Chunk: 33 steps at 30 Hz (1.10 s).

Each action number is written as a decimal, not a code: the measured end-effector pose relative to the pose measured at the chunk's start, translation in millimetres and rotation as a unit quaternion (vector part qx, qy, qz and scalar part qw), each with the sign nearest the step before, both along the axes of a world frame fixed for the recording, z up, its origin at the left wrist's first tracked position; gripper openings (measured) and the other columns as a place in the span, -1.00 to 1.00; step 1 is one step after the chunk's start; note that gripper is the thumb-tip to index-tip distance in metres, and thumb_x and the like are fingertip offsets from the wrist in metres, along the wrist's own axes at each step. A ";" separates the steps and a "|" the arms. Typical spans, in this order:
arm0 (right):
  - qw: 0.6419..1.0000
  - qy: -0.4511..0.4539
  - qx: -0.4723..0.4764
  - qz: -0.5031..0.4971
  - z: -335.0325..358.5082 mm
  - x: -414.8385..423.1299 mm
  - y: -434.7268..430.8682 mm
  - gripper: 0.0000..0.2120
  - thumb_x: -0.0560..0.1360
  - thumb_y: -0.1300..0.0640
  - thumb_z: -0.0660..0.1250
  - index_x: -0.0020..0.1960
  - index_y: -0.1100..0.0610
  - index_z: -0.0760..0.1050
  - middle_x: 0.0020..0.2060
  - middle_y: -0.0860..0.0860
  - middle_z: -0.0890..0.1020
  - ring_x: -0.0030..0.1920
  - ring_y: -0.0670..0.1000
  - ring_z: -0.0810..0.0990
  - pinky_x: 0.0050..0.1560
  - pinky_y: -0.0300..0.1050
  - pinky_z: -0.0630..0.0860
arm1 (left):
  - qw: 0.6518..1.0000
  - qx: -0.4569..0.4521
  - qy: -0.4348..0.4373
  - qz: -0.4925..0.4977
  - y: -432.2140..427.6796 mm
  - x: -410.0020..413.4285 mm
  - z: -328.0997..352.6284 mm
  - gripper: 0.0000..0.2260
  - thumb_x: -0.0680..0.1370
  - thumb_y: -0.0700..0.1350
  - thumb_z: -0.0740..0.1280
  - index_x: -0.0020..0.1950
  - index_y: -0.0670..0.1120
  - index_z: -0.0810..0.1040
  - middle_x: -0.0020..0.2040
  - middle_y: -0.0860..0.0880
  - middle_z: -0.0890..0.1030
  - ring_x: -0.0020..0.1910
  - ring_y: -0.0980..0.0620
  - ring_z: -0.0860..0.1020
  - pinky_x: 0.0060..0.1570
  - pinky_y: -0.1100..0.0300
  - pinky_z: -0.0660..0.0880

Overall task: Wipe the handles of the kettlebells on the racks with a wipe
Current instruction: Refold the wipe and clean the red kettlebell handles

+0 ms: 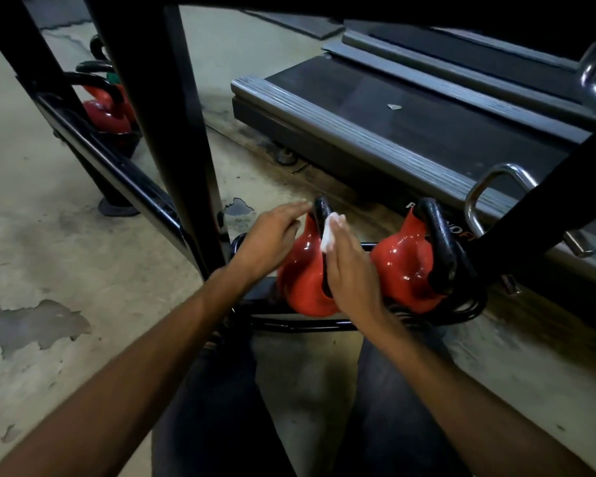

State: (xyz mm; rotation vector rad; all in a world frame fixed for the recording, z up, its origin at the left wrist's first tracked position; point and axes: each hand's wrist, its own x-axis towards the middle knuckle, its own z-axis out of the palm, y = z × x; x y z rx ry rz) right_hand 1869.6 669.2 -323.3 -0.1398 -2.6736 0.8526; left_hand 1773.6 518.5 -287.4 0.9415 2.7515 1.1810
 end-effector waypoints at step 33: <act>0.923 0.185 0.274 0.199 -23.7 21.5 34.9 -0.65 0.55 0.37 0.23 0.31 0.31 0.56 0.38 0.27 0.51 0.48 0.24 0.40 0.48 0.23 0.31 | 0.983 -0.171 0.026 -0.067 33.5 -24.0 15.8 -0.59 0.65 -0.02 0.26 0.49 -0.07 0.43 0.54 -0.01 0.35 0.49 -0.02 0.35 0.45 0.00 0.33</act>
